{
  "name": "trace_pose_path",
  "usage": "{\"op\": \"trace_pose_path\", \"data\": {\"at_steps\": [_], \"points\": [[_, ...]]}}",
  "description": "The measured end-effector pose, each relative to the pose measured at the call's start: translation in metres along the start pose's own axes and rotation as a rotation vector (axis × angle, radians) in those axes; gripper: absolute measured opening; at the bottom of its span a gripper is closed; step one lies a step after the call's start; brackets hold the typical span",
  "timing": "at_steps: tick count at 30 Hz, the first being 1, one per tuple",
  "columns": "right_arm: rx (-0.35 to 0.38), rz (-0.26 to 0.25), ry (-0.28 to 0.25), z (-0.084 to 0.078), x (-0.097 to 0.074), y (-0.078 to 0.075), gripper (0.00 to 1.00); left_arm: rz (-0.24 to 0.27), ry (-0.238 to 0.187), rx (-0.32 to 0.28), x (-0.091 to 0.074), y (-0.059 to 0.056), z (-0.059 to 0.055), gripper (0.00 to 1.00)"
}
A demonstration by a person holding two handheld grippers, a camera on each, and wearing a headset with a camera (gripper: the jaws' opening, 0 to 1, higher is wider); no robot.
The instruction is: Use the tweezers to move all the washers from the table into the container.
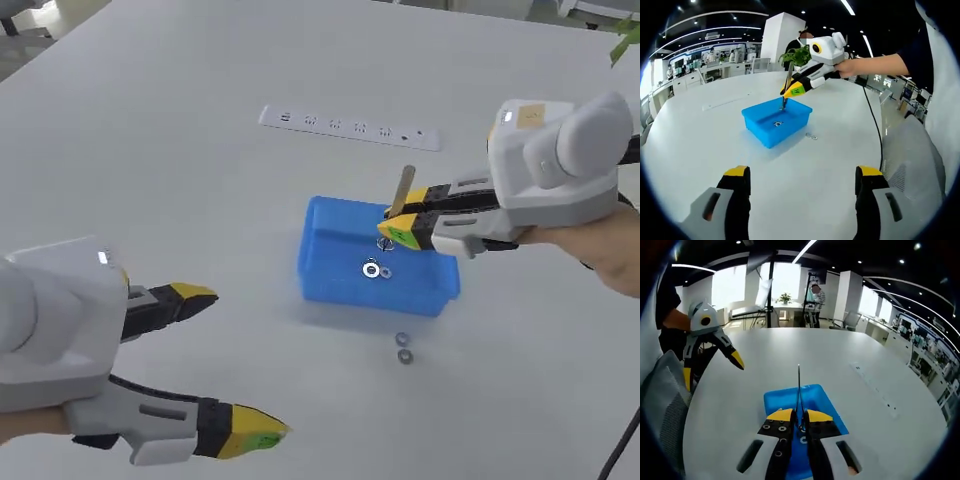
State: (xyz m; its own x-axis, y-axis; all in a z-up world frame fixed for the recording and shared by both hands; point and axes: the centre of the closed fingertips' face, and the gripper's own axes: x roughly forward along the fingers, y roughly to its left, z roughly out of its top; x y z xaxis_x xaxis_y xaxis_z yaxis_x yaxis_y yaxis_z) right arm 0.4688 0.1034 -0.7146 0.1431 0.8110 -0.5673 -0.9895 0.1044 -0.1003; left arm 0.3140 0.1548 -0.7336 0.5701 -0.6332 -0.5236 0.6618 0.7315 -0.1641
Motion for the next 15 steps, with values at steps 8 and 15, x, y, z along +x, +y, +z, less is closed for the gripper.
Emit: {"op": "trace_pose_path", "data": {"at_steps": [8,15], "points": [[0.083,-0.018,-0.012,-0.018,0.022,-0.005,0.09,0.037,0.007,-0.010,-0.001,0.007,-0.005,0.94],[0.068,-0.014,0.009,-0.026,0.032,-0.003,0.09,0.069,0.003,-0.023,-0.009,0.015,-0.004,0.96]]}}
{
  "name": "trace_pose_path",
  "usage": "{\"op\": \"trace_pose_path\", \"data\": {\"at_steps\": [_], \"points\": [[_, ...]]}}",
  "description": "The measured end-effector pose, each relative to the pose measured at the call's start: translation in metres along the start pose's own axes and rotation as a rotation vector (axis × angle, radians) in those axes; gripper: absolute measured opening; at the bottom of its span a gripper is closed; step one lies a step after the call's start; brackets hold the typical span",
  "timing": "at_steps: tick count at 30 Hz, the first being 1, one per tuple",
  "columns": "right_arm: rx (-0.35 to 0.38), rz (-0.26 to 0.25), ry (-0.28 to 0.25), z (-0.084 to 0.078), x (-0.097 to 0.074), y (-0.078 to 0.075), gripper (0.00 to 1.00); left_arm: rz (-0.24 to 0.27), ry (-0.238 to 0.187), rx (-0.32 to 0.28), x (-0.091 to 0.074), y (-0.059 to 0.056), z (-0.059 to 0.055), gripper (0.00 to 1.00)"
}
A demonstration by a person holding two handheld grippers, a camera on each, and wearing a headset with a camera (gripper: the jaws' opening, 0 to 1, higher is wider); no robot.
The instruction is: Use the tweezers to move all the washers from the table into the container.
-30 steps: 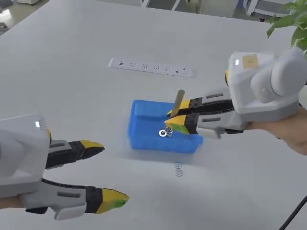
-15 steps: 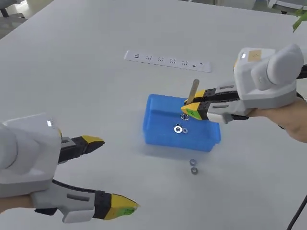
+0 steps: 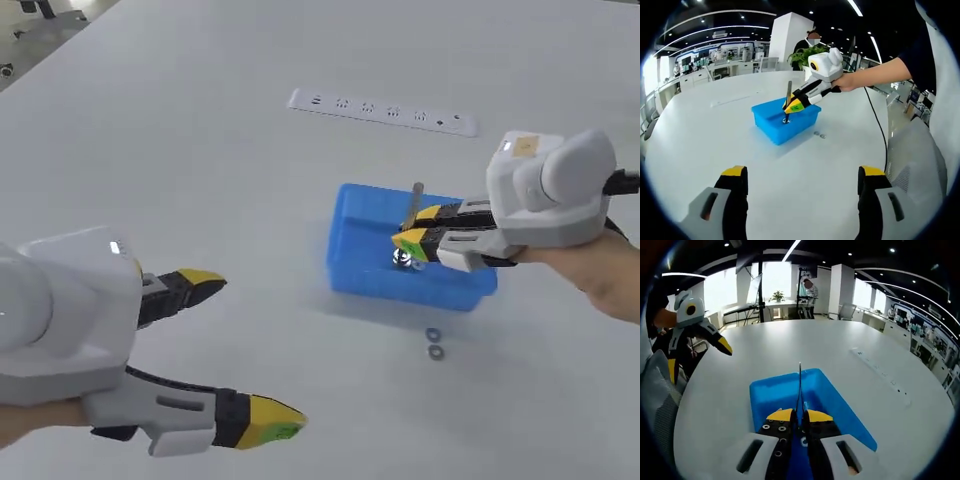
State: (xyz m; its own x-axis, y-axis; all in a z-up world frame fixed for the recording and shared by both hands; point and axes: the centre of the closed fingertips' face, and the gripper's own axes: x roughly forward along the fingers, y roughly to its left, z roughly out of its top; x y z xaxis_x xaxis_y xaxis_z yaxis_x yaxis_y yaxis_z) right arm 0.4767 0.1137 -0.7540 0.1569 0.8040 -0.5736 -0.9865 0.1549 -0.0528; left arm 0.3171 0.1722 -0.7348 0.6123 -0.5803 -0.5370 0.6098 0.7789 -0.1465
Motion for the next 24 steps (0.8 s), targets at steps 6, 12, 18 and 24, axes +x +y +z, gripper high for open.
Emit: {"op": "trace_pose_path", "data": {"at_steps": [6,12,18,24], "points": [[-0.019,0.002,-0.004,0.004,-0.001,0.001,0.10,0.006,0.009,0.006,0.001,0.001,-0.001,0.97],[-0.038,0.000,-0.023,0.010,-0.005,0.002,0.10,-0.010,0.005,0.006,0.007,-0.006,0.002,0.96],[-0.044,0.002,-0.016,0.008,-0.006,0.002,0.10,-0.014,0.003,0.013,0.007,-0.008,0.004,0.96],[-0.067,0.003,-0.009,0.007,-0.007,0.004,0.10,0.001,-0.016,0.025,0.004,-0.001,0.015,0.97]]}}
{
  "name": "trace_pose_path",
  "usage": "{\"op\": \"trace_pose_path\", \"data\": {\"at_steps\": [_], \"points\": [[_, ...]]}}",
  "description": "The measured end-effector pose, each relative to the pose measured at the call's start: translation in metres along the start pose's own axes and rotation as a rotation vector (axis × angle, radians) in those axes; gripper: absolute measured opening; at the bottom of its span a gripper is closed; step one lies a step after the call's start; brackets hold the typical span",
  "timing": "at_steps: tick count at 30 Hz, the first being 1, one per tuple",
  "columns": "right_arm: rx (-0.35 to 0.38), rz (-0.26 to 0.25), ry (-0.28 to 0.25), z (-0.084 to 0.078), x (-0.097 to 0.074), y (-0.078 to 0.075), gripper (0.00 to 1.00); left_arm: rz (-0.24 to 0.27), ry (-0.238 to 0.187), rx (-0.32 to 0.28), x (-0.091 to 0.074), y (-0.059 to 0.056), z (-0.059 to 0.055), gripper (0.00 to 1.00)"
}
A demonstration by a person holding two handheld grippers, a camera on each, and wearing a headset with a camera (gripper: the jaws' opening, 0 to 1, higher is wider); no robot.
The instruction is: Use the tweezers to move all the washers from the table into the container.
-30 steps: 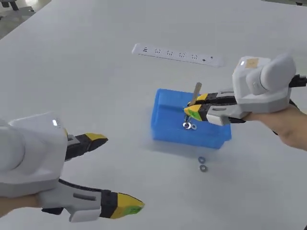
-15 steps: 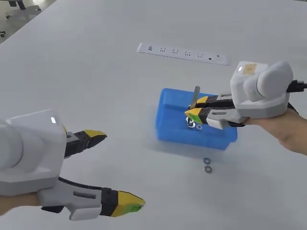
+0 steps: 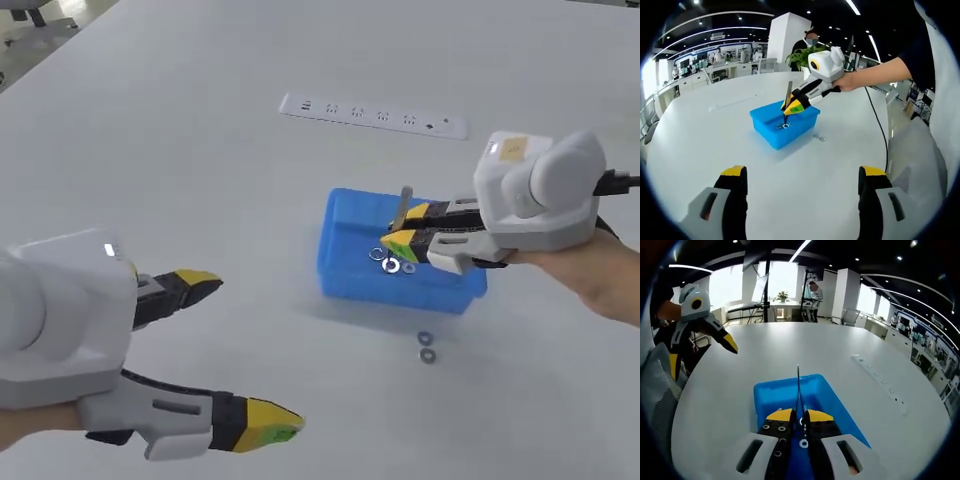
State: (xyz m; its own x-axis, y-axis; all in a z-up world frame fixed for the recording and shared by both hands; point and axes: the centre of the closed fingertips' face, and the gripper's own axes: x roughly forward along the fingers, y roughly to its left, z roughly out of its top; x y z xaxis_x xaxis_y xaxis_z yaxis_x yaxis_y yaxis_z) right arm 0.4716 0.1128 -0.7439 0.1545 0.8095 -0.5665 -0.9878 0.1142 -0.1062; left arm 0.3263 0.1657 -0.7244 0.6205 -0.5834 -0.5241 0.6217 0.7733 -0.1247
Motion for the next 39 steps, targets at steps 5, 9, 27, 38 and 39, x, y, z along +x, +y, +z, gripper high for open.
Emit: {"op": "trace_pose_path", "data": {"at_steps": [5,9,27,38,39], "points": [[-0.019,0.008,0.001,0.002,0.000,0.004,0.10,0.014,-0.040,0.029,0.007,0.015,0.027,0.98],[-0.030,0.012,0.002,0.004,0.000,0.004,0.10,0.012,-0.073,0.048,0.012,0.022,0.046,0.97],[-0.077,0.019,-0.009,0.017,-0.009,0.006,0.10,-0.107,-0.162,0.112,0.065,0.021,0.118,0.76],[-0.107,0.048,-0.008,0.020,-0.012,0.014,0.10,-0.212,-0.127,0.251,0.096,0.023,0.129,0.23],[-0.107,0.048,-0.008,0.020,-0.012,0.014,0.10,-0.214,-0.127,0.255,0.098,0.022,0.130,0.23]]}}
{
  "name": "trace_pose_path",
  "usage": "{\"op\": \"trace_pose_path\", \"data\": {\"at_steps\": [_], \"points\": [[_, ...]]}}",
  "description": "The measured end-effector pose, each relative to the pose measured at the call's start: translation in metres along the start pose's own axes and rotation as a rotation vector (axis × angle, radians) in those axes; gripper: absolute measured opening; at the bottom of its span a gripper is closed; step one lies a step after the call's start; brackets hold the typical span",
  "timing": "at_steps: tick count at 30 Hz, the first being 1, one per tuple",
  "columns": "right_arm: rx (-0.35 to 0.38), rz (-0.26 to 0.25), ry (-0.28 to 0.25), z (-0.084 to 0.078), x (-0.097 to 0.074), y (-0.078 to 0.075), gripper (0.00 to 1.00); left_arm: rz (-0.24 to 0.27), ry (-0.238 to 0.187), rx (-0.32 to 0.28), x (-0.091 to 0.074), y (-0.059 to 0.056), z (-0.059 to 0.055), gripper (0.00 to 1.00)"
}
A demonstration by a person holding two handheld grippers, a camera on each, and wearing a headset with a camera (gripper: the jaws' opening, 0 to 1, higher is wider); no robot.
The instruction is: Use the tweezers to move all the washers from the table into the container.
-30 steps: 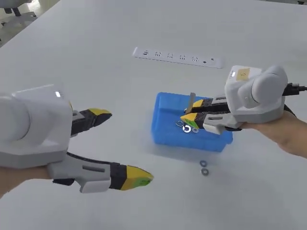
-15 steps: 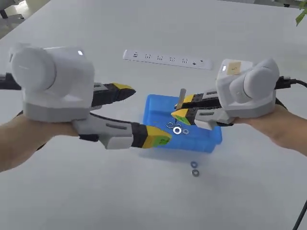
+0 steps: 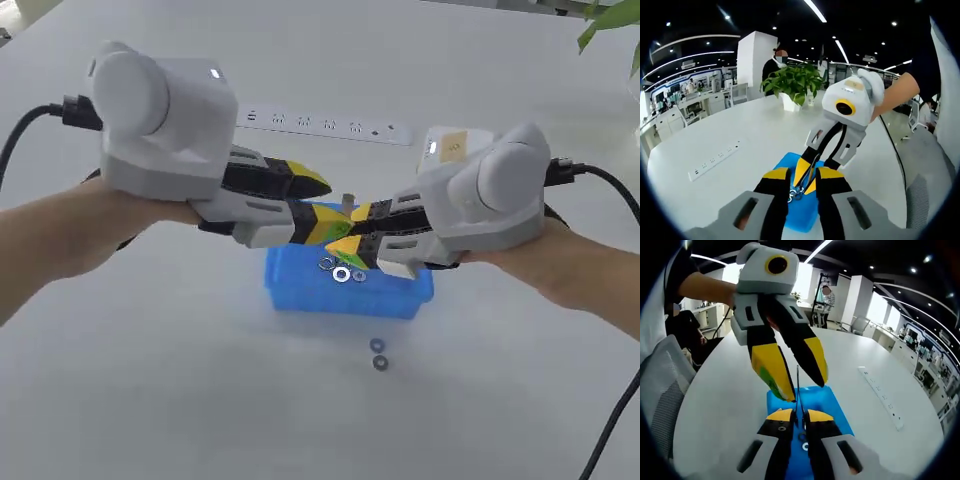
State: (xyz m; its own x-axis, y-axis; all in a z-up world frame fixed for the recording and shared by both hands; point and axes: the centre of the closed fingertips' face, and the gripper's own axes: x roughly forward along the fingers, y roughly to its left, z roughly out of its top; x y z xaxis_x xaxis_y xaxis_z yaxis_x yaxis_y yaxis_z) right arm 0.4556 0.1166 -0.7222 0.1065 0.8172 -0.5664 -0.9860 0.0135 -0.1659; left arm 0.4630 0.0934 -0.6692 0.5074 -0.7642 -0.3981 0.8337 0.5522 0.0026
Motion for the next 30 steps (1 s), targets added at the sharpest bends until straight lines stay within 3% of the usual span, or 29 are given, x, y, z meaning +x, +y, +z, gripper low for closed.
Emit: {"op": "trace_pose_path", "data": {"at_steps": [2,5,8,11,19,25,30], "points": [[0.002,0.002,-0.002,0.000,0.000,0.000,0.10,-0.029,-0.001,-0.026,0.002,-0.002,0.001,0.27],[0.000,0.003,-0.003,0.001,0.000,0.001,0.10,-0.051,0.008,-0.011,0.004,-0.006,0.001,0.27],[-0.001,0.006,-0.005,0.002,0.000,0.001,0.10,-0.067,0.025,0.005,0.006,-0.008,-0.001,0.23],[0.000,0.008,-0.009,0.004,-0.001,0.001,0.10,-0.095,0.009,-0.045,0.007,-0.012,0.003,0.15],[-0.005,0.018,-0.006,0.004,-0.002,0.003,0.10,-0.115,0.035,-0.019,0.006,-0.014,0.002,0.10],[-0.006,0.021,0.002,0.001,-0.001,0.003,0.10,-0.093,0.058,0.073,0.004,-0.011,0.000,0.06],[-0.005,0.014,-0.007,0.006,-0.003,0.002,0.11,-0.089,0.053,0.098,0.004,-0.011,0.006,0.06]]}}
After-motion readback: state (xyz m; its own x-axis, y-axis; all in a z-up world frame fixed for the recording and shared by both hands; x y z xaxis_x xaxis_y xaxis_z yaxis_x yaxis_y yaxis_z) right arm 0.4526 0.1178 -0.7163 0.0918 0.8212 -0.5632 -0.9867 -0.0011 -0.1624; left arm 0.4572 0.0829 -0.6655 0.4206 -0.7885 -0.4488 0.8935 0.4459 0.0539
